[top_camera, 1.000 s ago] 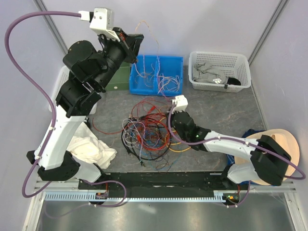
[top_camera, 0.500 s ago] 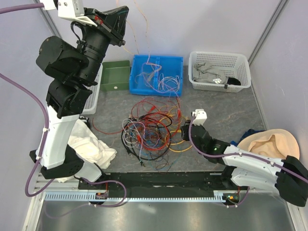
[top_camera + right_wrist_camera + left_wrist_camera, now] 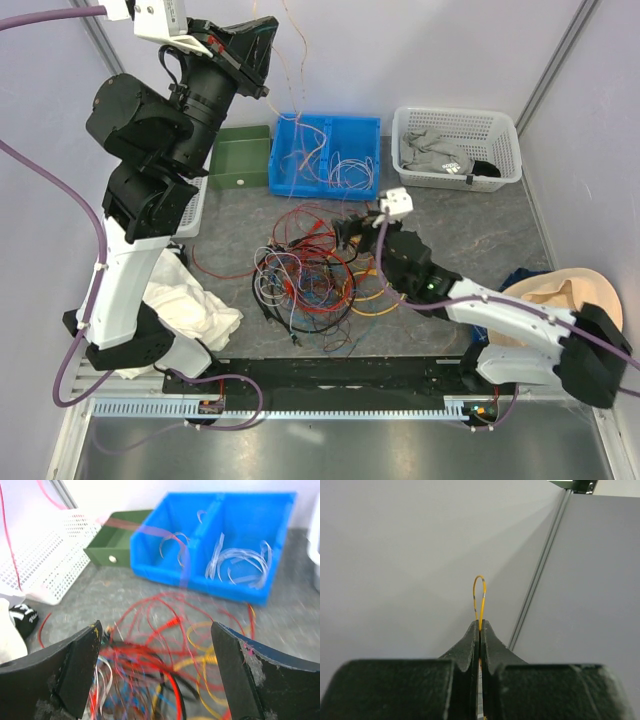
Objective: Untangle the cables
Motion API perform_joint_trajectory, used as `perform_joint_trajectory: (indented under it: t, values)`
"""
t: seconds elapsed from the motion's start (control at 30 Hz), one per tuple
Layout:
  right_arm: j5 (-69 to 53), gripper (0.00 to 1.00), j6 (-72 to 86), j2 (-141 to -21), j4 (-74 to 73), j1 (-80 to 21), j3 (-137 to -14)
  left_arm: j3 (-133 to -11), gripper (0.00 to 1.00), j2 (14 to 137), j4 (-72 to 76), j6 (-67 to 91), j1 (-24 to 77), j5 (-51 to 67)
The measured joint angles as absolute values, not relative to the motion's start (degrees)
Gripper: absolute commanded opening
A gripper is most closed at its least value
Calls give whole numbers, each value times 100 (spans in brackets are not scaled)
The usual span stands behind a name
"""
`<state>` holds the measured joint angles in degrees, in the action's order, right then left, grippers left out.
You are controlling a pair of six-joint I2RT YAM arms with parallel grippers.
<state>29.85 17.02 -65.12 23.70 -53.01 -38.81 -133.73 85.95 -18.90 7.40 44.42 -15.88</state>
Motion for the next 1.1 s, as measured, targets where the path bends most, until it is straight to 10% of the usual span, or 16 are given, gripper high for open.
perform_joint_trajectory:
  t: [0.43, 0.67, 1.1]
  values:
    - [3509, 91, 370, -8571, 3850, -5269, -5706, -12726, 2, 8355, -1984, 926, 4442, -1313]
    - [3398, 0, -134, -8958, 3798, -5175, -6420, -12510, 2, 8272, -2056, 954, 4442, -1291]
    - [3516, 0, 1267, -7107, 3109, -5039, -4034, -12560, 2, 8364, -2005, 932, 4442, -1345]
